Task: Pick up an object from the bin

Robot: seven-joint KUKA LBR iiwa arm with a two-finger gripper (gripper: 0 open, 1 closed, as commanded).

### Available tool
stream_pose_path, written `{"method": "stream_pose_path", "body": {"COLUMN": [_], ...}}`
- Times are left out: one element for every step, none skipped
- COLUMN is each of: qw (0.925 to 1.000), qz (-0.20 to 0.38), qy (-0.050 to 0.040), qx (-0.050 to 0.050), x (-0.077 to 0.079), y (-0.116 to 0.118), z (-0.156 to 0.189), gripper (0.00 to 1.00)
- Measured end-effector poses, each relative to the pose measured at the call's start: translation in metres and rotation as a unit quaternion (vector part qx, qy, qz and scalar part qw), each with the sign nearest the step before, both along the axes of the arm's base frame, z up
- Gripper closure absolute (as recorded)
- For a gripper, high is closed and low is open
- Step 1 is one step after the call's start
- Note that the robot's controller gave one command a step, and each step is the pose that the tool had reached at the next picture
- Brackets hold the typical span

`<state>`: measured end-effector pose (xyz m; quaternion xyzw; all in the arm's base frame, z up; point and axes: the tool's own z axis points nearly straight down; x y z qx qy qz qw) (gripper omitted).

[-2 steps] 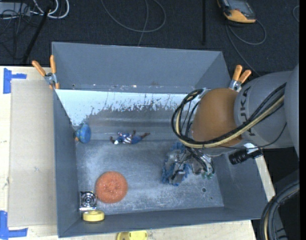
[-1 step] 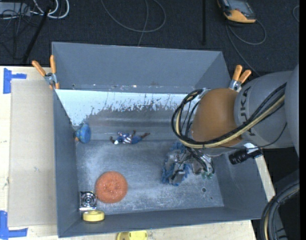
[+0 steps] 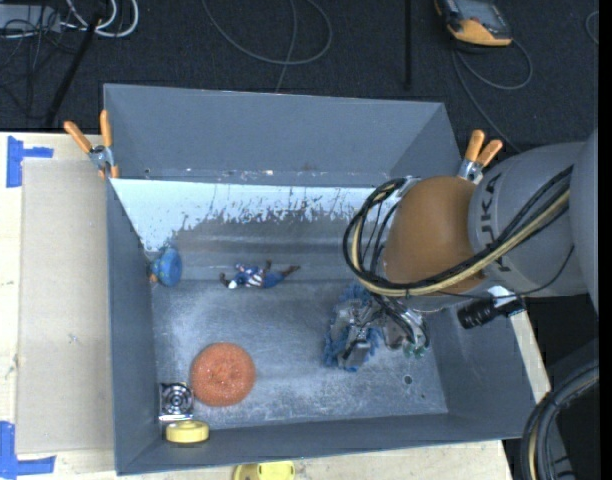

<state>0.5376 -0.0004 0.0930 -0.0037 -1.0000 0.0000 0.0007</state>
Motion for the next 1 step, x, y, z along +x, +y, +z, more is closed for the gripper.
{"method": "stream_pose_path", "body": {"qw": [0.9998], "qz": [-0.021], "qy": [-0.0041], "qx": [0.0], "x": [0.0404], "y": [-0.031], "z": [0.1983], "gripper": [1.0]}}
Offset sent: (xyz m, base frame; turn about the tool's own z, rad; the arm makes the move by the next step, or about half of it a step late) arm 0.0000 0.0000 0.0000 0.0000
